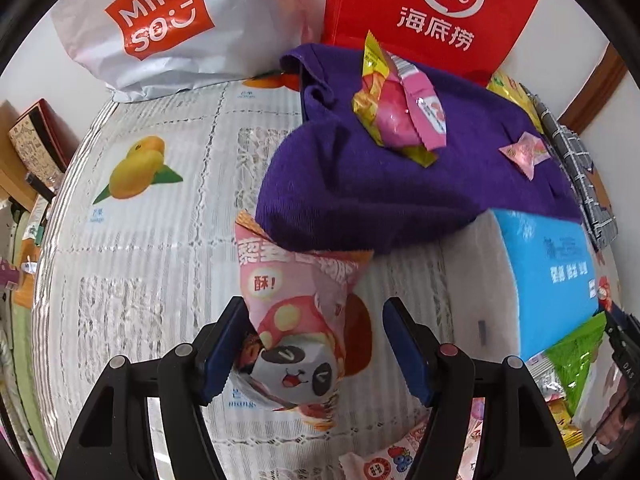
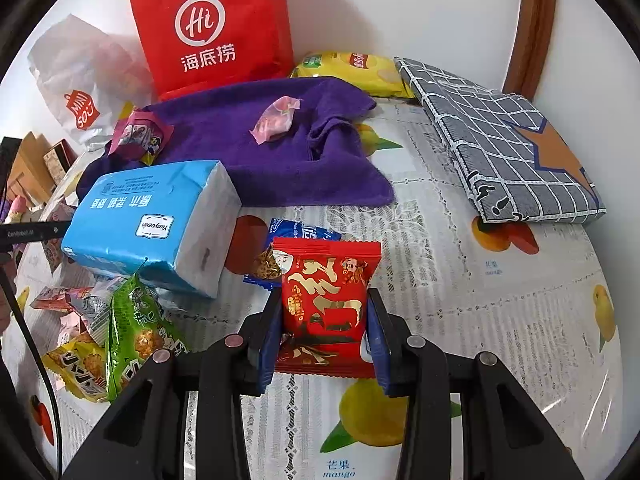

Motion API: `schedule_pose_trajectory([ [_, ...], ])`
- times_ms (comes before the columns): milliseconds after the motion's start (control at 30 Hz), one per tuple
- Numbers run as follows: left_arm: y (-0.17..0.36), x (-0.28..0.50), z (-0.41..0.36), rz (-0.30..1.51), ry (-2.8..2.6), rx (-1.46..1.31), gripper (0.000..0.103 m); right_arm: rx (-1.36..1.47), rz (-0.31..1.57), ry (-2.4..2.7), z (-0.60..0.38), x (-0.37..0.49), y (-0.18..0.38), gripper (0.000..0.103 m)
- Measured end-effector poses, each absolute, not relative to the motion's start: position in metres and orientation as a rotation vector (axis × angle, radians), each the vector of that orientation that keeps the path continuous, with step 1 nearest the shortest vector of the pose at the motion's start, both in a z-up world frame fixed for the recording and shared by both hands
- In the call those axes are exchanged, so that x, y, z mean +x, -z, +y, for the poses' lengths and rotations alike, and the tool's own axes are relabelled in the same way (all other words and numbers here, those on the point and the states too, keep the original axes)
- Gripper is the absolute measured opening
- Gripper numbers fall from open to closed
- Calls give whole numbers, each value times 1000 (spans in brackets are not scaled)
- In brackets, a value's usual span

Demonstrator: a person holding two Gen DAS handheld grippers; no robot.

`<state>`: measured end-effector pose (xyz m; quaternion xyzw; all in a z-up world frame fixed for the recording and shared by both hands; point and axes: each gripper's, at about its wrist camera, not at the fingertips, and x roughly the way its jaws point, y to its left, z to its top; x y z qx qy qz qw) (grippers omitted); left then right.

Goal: Organize snacks
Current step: 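Grasp the panda-print snack bag with the left gripper while the right gripper holds the red packet, then lift the panda bag and red packet in both grippers toward the purple towel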

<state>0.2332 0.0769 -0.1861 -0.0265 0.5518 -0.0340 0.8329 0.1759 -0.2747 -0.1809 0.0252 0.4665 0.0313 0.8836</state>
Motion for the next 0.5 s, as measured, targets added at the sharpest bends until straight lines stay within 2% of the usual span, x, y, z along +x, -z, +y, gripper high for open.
schedule_pose_trajectory([
  [33, 186, 231, 76, 1163, 63, -48, 57, 52, 971, -65, -275, 175, 181, 39],
  [67, 187, 229, 74, 1162, 51, -33, 45, 51, 971, -65, -275, 174, 180, 39],
  [167, 185, 223, 72, 1157, 59, -27, 39, 46, 959, -65, -274, 170, 175, 39],
  [500, 153, 186, 67, 1097, 93, -50, 38, 61, 899, -72, -271, 150, 149, 39],
])
